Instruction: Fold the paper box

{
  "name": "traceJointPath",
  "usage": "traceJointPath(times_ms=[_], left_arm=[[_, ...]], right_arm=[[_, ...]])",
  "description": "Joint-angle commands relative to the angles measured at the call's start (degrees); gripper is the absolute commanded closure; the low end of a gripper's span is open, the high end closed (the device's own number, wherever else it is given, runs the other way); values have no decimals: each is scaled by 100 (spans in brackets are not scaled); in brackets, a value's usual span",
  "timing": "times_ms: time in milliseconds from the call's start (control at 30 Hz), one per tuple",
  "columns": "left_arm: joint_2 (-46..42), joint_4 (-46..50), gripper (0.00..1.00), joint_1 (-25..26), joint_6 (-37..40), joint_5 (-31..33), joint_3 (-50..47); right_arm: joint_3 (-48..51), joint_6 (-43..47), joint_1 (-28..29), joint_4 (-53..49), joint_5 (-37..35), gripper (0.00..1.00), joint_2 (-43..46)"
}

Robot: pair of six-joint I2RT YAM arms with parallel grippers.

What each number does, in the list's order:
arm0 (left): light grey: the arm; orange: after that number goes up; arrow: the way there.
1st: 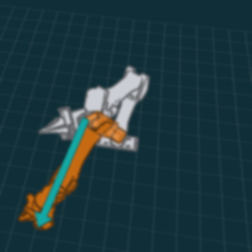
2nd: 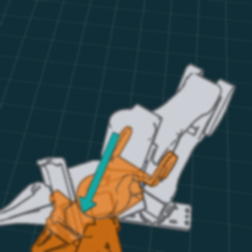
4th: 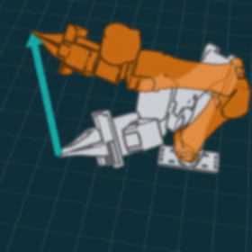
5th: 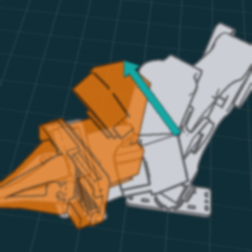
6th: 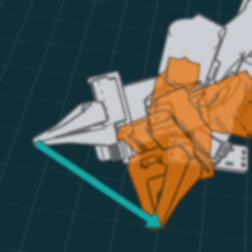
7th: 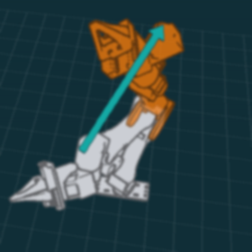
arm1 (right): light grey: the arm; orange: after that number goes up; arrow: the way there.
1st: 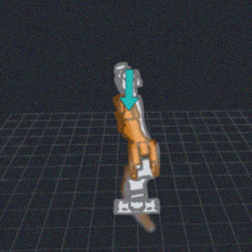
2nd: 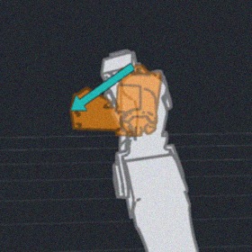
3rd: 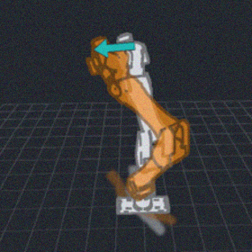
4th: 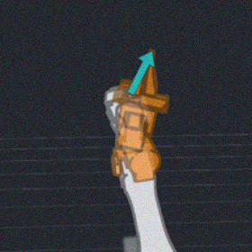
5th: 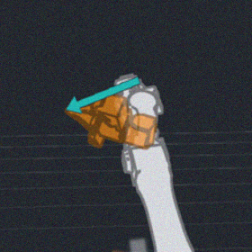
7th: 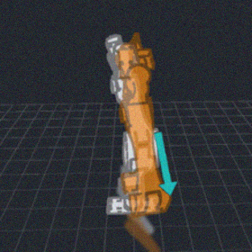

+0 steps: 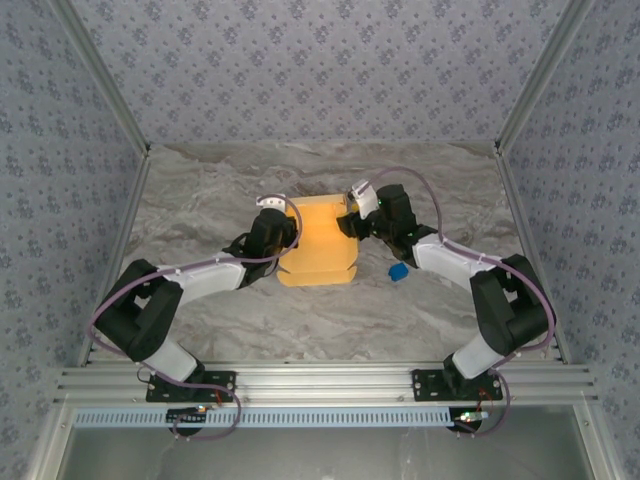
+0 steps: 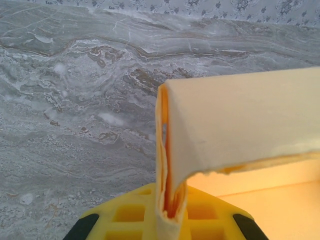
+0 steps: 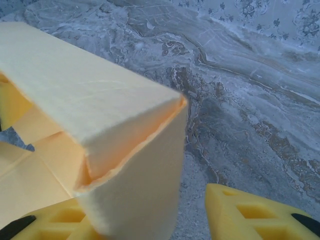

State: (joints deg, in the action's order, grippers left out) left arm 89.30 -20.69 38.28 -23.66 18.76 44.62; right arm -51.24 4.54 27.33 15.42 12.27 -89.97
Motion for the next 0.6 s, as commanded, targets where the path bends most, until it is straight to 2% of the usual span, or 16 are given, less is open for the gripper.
traceJointPath(times_ms=[0, 100, 267, 400, 567], left_arm=[[1, -37, 95, 84, -25, -136, 123], [1, -32, 95, 86, -25, -133, 108], [9, -38, 95, 90, -51, -122, 106], [14, -26, 95, 99, -51, -107, 105], [9, -12, 95, 97, -50, -56, 102]], right_arm=[[-73, -87, 39, 278, -203, 50, -115], [-156, -106, 90, 286, -348, 51, -200], [-284, -93, 297, 93, -1065, 58, -283], [-316, -216, 385, -87, -1445, 59, -319], [-359, -340, 377, -420, -1595, 57, -310]])
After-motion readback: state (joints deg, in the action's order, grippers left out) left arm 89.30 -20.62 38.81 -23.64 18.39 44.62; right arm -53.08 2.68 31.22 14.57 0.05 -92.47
